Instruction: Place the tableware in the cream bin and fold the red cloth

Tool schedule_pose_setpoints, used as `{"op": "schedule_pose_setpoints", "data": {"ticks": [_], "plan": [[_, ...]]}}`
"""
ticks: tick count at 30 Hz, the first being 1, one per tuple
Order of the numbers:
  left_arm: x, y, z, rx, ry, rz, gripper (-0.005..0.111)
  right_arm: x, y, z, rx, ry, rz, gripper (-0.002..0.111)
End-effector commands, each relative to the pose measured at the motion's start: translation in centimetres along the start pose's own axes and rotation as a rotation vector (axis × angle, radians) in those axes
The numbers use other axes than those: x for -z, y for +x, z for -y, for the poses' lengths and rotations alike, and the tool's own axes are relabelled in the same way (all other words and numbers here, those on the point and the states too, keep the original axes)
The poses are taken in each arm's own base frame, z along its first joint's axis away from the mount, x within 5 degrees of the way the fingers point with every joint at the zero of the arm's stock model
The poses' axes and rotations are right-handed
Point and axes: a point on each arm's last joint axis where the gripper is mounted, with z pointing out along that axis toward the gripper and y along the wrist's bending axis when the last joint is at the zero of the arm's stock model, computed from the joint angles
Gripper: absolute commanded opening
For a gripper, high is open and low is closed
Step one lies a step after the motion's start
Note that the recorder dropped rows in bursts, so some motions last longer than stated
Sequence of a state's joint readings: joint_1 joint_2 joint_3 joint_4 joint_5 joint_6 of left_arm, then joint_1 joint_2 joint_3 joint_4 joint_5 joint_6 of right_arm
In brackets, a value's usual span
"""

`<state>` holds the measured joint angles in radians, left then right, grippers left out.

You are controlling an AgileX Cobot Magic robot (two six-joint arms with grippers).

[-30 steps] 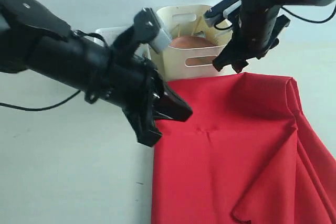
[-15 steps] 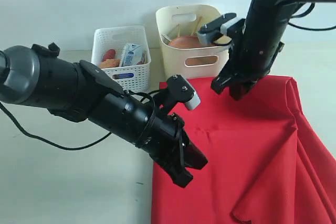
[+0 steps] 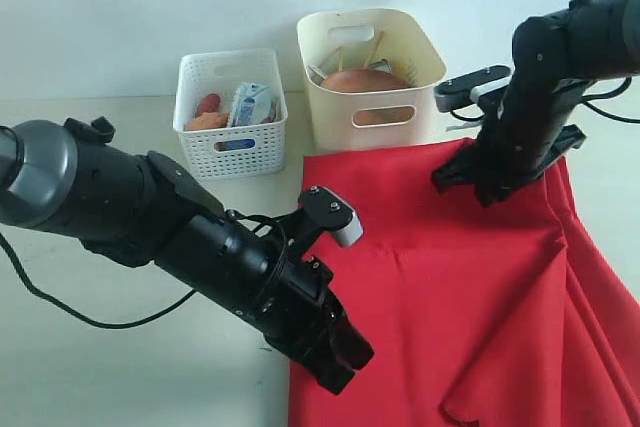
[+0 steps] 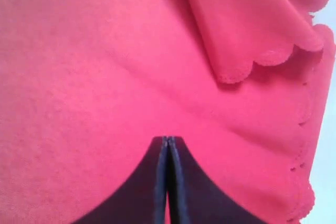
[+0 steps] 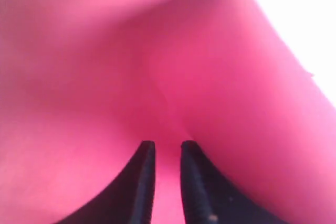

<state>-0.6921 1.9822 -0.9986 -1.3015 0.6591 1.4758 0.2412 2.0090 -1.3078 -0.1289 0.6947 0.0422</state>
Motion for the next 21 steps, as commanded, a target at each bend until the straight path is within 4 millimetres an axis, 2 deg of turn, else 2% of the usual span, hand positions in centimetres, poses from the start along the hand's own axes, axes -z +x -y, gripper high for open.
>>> {"op": "schedule_pose_setpoints", "data": {"ticks": [1,5,8,15,17,21], "plan": [[-0.2,0.2,0.2,0.035,0.001,-0.004,0.000,-1.2,-0.5,2.6,-0.145,0.016,0.090,0.018],[-0.4,0.3,0.1,0.056,0.005,-0.010,0.000,-2.1,-0.4,4.0,-0.188,0.024,0.089,0.018],[-0.6,0.5,-0.1,0.059,0.001,-0.015,0.000,-1.6,-0.5,4.2,-0.185,0.016,0.093,0.018],[-1.0,0.8,-0.4,0.067,-0.005,-0.025,0.000,1.5,0.2,0.3,0.046,-0.212,-0.001,0.010],[-1.1,0.9,-0.4,0.070,-0.004,-0.030,0.000,1.2,1.4,-0.7,0.071,-0.266,-0.058,0.008],[-1.3,1.1,-0.5,0.091,-0.001,-0.036,0.000,-0.3,3.5,-1.5,0.080,-0.265,-0.112,0.006]]}}
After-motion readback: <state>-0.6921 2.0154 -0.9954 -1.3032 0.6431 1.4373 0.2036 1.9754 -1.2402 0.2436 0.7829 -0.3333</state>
